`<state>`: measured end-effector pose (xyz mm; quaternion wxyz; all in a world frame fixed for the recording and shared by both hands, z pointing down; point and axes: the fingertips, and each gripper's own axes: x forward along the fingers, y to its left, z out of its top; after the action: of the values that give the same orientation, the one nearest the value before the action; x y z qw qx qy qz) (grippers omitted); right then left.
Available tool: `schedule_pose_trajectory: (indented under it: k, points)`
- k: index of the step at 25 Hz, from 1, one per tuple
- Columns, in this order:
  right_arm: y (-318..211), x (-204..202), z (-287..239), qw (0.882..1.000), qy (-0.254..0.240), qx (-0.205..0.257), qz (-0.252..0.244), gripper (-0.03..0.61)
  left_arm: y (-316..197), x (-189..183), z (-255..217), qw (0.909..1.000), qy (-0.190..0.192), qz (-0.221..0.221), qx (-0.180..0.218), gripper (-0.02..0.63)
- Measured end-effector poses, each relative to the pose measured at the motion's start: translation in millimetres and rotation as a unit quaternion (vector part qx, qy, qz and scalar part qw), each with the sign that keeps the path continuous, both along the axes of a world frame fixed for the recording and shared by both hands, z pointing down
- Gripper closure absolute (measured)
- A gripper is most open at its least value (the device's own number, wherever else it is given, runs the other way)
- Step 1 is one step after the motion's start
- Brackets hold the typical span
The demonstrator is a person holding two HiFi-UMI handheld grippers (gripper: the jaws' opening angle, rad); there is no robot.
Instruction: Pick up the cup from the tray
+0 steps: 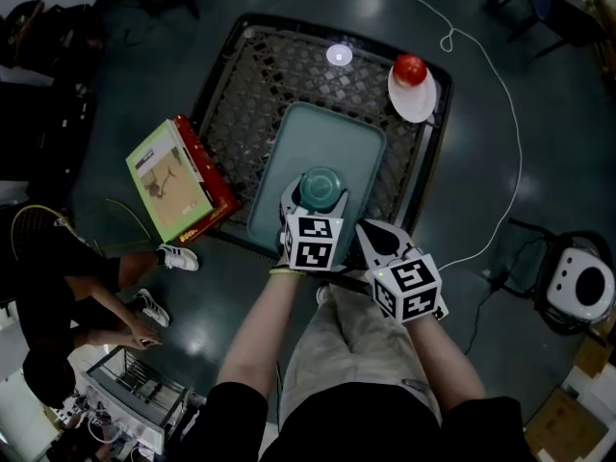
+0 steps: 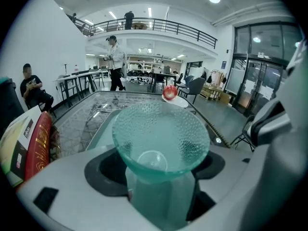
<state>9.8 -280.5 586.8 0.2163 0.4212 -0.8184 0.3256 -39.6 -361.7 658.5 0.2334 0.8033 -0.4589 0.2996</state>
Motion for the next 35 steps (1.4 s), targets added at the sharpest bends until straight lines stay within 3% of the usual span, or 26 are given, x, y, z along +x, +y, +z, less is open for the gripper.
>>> schedule_pose_trajectory:
  k: [21,35]
  points:
    - [38.1,-13.1,-44.1,0.999,0.005,0.042,0.002,0.569,50.7,-24.3,-71.7,0.9990,0.007,-0.004,0.044,0.239]
    - [74.5,-12.8,-74.4,0.997,0.012,0.070,0.000,0.569,96.3,-28.6,-111.5,0.9984,0.019,-0.016,0.051,0.239]
